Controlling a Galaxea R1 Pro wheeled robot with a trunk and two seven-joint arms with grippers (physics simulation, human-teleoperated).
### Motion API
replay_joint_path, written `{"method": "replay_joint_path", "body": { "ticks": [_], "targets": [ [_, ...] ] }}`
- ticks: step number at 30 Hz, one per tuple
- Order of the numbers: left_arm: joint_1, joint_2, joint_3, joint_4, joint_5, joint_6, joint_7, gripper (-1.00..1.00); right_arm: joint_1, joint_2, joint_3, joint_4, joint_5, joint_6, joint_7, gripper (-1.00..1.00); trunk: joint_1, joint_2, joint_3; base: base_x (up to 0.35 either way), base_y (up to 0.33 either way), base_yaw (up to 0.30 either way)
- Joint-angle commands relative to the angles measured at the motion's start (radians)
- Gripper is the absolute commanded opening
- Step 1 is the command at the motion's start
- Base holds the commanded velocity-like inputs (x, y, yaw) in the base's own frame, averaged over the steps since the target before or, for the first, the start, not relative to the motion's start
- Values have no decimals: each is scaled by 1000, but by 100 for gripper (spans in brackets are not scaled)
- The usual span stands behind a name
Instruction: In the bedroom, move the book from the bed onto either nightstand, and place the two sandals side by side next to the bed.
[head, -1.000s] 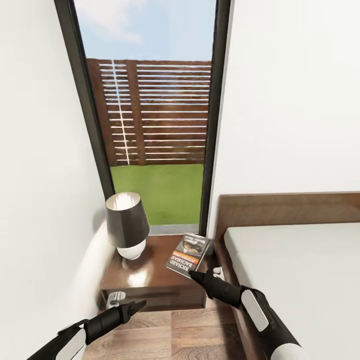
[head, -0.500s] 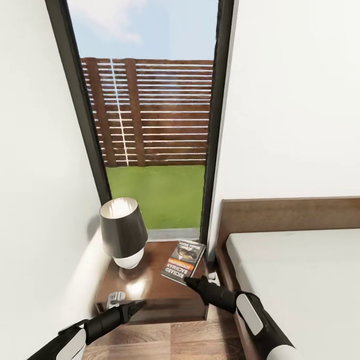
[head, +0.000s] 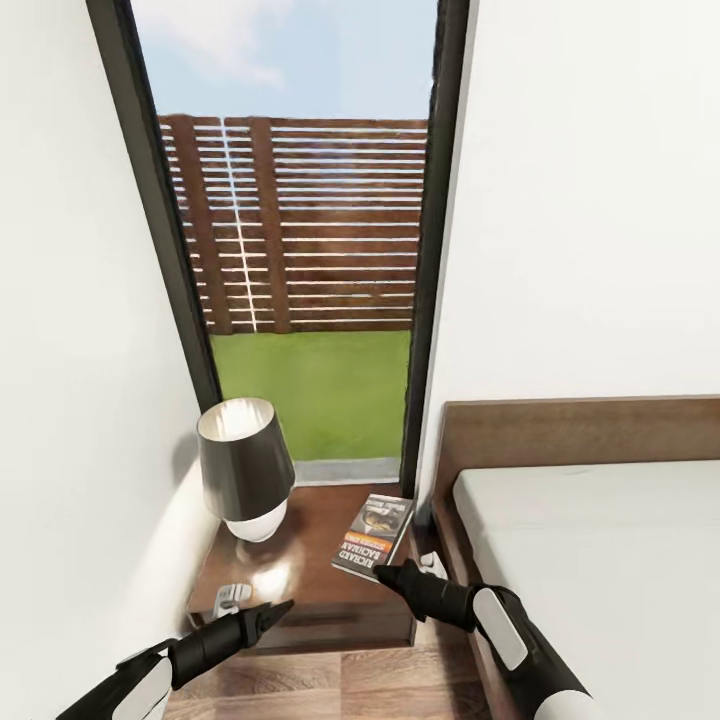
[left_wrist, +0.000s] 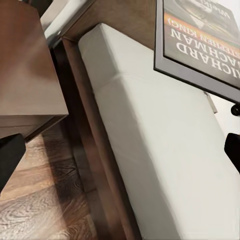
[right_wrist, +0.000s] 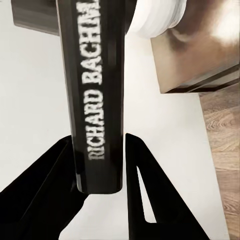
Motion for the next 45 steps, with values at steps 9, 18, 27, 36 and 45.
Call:
{"method": "replay_joint_path", "body": {
  "ticks": [9, 18, 27, 36, 45],
  "targets": [
    [-1, -6, -4, 1, 10, 9, -2, 100, -1, 3, -1, 0, -2, 6, 0, -100, 1, -1, -1, 263, 0, 0],
    [-1, -7, -5, 1, 10, -8, -2, 100, -1, 13, 2, 1, -2, 7, 3, -100, 1, -1, -1, 27, 8, 0],
    [-1, -11, -4, 2, 10, -9, -2, 100, -1, 12, 3, -1, -2, 9, 135, -100, 1, -1, -1, 21, 42, 0],
    [-1, -12, -4, 30, 10, -11, -2, 100, -1, 12, 42, 0, -2, 8, 265, -100, 1, -1, -1, 0, 0, 0],
    [-1, -18, -4, 33, 10, -11, -2, 100, -1, 12, 44, 0, -1, 6, 265, -100, 1, -1, -1, 207, 50, 0]
  ]
}}
